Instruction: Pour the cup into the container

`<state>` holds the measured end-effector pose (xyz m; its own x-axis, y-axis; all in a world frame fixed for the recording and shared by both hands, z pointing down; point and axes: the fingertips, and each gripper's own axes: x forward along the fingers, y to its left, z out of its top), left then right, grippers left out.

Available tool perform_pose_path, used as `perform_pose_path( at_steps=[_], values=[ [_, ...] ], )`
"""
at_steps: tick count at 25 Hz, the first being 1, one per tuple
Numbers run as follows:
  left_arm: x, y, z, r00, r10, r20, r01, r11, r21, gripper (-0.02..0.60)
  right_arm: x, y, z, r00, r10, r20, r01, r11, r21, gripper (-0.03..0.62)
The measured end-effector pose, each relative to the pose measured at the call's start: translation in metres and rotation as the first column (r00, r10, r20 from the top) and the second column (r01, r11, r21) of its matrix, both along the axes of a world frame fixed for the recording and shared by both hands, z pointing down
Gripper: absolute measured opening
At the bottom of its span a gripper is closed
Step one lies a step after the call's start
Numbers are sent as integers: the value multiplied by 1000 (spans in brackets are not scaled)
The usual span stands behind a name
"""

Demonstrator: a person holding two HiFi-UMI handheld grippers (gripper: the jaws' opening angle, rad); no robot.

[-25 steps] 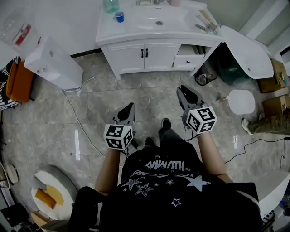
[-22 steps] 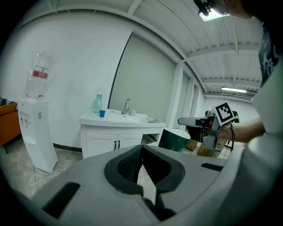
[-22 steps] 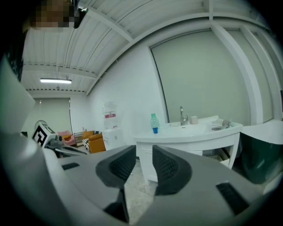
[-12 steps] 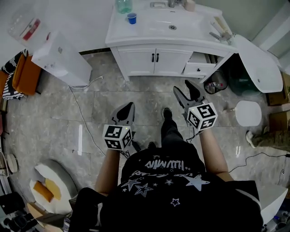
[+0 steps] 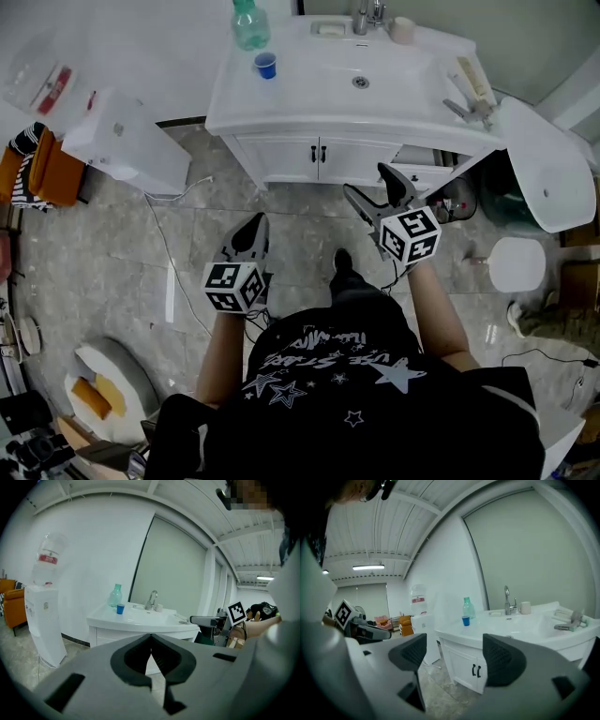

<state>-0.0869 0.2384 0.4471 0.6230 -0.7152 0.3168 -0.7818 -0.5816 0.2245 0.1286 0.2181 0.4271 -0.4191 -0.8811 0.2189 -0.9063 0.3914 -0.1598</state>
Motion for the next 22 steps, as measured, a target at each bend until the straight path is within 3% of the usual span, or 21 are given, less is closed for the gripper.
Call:
perform_pose_path(
  at_steps=[12, 17, 22],
  values=[
    [24, -122, -9, 985, -168, 33, 167, 985, 31, 9, 37, -141, 1, 989, -149, -20, 149, 989, -6, 374],
    [29, -155, -6, 969, -244, 36, 243, 969, 33, 9, 47, -188, 5, 976, -214, -32, 214, 977, -5, 376],
    [33, -176, -7, 961, -272, 58, 270, 962, 32, 9, 40, -221, 10, 961, -272, -43, 272, 962, -11, 374]
  ],
)
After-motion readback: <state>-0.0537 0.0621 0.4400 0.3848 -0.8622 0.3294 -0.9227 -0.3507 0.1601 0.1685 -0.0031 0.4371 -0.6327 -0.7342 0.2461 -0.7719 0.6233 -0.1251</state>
